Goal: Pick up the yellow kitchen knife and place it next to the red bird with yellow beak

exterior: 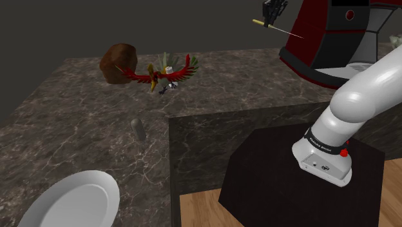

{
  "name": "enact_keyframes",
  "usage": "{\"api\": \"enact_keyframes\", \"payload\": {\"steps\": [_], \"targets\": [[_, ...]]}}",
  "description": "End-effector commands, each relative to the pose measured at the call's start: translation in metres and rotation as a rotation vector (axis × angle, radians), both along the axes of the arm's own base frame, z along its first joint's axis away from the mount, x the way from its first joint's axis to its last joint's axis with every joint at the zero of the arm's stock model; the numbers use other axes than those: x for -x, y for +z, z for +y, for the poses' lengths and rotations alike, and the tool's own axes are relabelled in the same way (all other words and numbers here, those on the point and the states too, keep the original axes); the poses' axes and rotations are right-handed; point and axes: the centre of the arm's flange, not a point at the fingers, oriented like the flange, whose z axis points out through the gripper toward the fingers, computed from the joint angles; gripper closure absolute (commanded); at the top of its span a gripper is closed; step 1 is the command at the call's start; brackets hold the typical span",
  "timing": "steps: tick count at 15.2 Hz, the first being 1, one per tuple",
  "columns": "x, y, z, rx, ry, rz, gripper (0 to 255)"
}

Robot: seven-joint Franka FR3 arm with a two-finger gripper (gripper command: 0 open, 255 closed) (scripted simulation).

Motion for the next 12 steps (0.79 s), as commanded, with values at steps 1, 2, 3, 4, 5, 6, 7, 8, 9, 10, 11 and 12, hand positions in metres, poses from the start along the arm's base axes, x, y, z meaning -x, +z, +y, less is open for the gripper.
{"api": "enact_keyframes", "payload": {"steps": [1, 2, 3, 4, 5, 6, 7, 8, 9, 10, 11, 12], "targets": [[0.0, 0.011, -0.001, 0.0, 0.0, 0.0, 255], [0.0, 0.016, -0.001, 0.0, 0.0, 0.0, 255], [0.0, 0.022, -0.001, 0.0, 0.0, 0.0, 255], [0.0, 0.027, -0.001, 0.0, 0.0, 0.0, 255], [0.0, 0.032, -0.001, 0.0, 0.0, 0.0, 255], [0.0, 0.037, -0.001, 0.0, 0.0, 0.0, 255], [0.0, 0.043, -0.001, 0.0, 0.0, 0.0, 255], [0.0, 0.048, -0.001, 0.0, 0.0, 0.0, 255], [0.0, 0.053, -0.001, 0.0, 0.0, 0.0, 255], [0.0, 0.053, 0.012, 0.0, 0.0, 0.0, 255], [0.001, 0.053, 0.026, 0.0, 0.0, 0.0, 255], [0.001, 0.053, 0.039, 0.0, 0.0, 0.0, 255]]}}
